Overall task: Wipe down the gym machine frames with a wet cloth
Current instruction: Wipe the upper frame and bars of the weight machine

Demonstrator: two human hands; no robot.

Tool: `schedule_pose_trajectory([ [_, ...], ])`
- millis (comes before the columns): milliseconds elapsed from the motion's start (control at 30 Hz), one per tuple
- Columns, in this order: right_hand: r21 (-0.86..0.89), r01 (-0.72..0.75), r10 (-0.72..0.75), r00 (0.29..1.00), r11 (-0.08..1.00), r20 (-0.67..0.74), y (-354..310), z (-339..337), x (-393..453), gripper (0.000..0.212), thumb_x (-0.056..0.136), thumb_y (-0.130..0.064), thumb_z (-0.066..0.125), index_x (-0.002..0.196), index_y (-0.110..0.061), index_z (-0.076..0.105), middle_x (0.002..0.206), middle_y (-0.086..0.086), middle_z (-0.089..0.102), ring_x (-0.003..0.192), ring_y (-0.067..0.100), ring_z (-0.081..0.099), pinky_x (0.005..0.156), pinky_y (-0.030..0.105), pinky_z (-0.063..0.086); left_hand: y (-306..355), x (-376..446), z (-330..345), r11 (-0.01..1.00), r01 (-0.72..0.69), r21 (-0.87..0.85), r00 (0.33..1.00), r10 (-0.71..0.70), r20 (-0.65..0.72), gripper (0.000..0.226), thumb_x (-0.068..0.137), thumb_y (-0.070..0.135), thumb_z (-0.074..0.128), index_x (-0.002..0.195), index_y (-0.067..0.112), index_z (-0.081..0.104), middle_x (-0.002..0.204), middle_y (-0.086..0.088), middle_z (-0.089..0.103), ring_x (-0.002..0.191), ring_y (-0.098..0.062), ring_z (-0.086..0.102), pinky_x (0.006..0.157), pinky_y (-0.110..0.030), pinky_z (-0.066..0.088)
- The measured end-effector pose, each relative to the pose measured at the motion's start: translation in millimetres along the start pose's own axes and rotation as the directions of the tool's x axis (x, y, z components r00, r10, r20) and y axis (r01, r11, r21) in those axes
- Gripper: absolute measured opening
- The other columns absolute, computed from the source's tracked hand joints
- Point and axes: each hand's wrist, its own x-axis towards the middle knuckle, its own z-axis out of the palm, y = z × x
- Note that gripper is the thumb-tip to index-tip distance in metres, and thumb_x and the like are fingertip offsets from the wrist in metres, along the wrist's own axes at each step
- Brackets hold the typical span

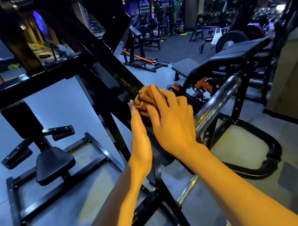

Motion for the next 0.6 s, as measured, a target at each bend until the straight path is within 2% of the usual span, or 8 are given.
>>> schedule_pose_trajectory([
  [67, -0.007, 0.03, -0.03, 0.999, 1.0, -0.011, 21.9, -9.9, -35.8, 0.056, 0.11, -0.046, 0.039, 0.161, -0.026, 0.034, 0.157, -0.004, 0.044, 0.117, 0.027, 0.049, 0.092, 0.044, 0.047, 2.4, 0.4, -0.6, 0.999, 0.002, 0.037, 1.0, -0.002, -0.006, 0.048, 0.109, 0.05, 0.016, 0.156, 0.043, 0.026, 0.149, 0.043, 0.035, 0.137, 0.023, 0.027, 0.122, -0.021, 0.021],
  [167, 0.013, 0.022, -0.022, 1.0, 1.0, 0.022, 57.4, -24.4, -78.6, 0.057, 0.109, -0.046, 0.038, 0.161, -0.024, 0.035, 0.156, -0.002, 0.046, 0.116, 0.029, 0.053, 0.094, 0.043, 0.046, 8.2, 4.1, 2.3, 0.998, 0.015, 0.059, 0.999, -0.018, 0.036, 0.043, 0.112, 0.042, 0.012, 0.152, 0.039, 0.028, 0.121, 0.047, 0.056, 0.105, 0.027, 0.054, 0.1, -0.008, 0.038],
  [233, 0.015, 0.0, -0.001, 1.0, 1.0, 0.014, 59.3, -24.4, -76.3, 0.055, 0.109, -0.045, 0.037, 0.16, -0.024, 0.039, 0.155, -0.002, 0.048, 0.118, 0.028, 0.051, 0.097, 0.043, 0.046, 9.3, 6.6, 2.7, 0.997, 0.052, 0.059, 0.997, -0.056, 0.057, 0.062, 0.11, 0.054, 0.016, 0.164, 0.024, 0.014, 0.142, 0.019, 0.057, 0.115, 0.007, 0.062, 0.11, -0.02, 0.042],
  [300, 0.026, -0.033, 0.034, 0.999, 0.999, -0.01, 40.0, -16.8, -52.2, 0.052, 0.109, -0.044, 0.038, 0.157, -0.027, 0.042, 0.153, -0.003, 0.048, 0.12, 0.027, 0.049, 0.097, 0.044, 0.047, 4.9, 7.6, 0.3, 0.998, 0.049, 0.041, 0.996, -0.052, 0.078, 0.071, 0.106, 0.064, 0.022, 0.164, 0.027, 0.009, 0.162, 0.001, 0.038, 0.14, -0.007, 0.047, 0.124, -0.039, 0.029],
  [367, 0.034, -0.047, 0.047, 0.999, 0.998, -0.011, 17.3, -7.2, -25.3, 0.049, 0.109, -0.043, 0.039, 0.155, -0.029, 0.043, 0.151, -0.004, 0.048, 0.12, 0.027, 0.047, 0.095, 0.045, 0.048, 2.9, 5.9, -1.4, 0.998, 0.048, 0.038, 0.997, -0.05, 0.053, 0.061, 0.107, 0.063, 0.02, 0.162, 0.041, 0.009, 0.168, 0.017, 0.021, 0.15, 0.003, 0.024, 0.128, -0.037, 0.014],
  [467, 0.044, -0.002, 0.002, 1.0, 0.999, -0.011, 16.7, -6.1, -19.6, 0.052, 0.109, -0.045, 0.041, 0.158, -0.027, 0.039, 0.154, -0.005, 0.046, 0.121, 0.025, 0.048, 0.095, 0.043, 0.047, 8.4, 0.6, 1.0, 0.998, 0.045, 0.035, 0.998, -0.046, 0.03, 0.036, 0.111, 0.049, 0.015, 0.139, 0.055, 0.037, 0.13, 0.052, 0.048, 0.125, 0.029, 0.036, 0.119, -0.02, 0.02],
  [533, 0.062, 0.034, -0.035, 0.999, 0.997, 0.014, 36.8, -12.7, -44.3, 0.055, 0.109, -0.047, 0.042, 0.161, -0.028, 0.035, 0.156, -0.006, 0.044, 0.121, 0.025, 0.051, 0.098, 0.041, 0.046, 19.9, -4.3, 8.2, 0.997, 0.06, 0.047, 0.998, -0.061, 0.018, 0.034, 0.112, 0.042, 0.012, 0.109, 0.05, 0.044, 0.088, 0.055, 0.057, 0.094, 0.035, 0.049, 0.103, -0.016, 0.03],
  [600, 0.074, 0.0, -0.001, 1.0, 0.997, 0.025, 57.1, -21.4, -72.9, 0.056, 0.109, -0.049, 0.04, 0.161, -0.031, 0.034, 0.156, -0.009, 0.044, 0.12, 0.024, 0.052, 0.098, 0.038, 0.044, 25.4, -6.8, 11.1, 0.996, 0.058, 0.061, 0.998, -0.058, -0.007, 0.035, 0.112, 0.039, 0.011, 0.098, 0.048, 0.042, 0.074, 0.051, 0.056, 0.08, 0.03, 0.054, 0.089, -0.012, 0.037],
])
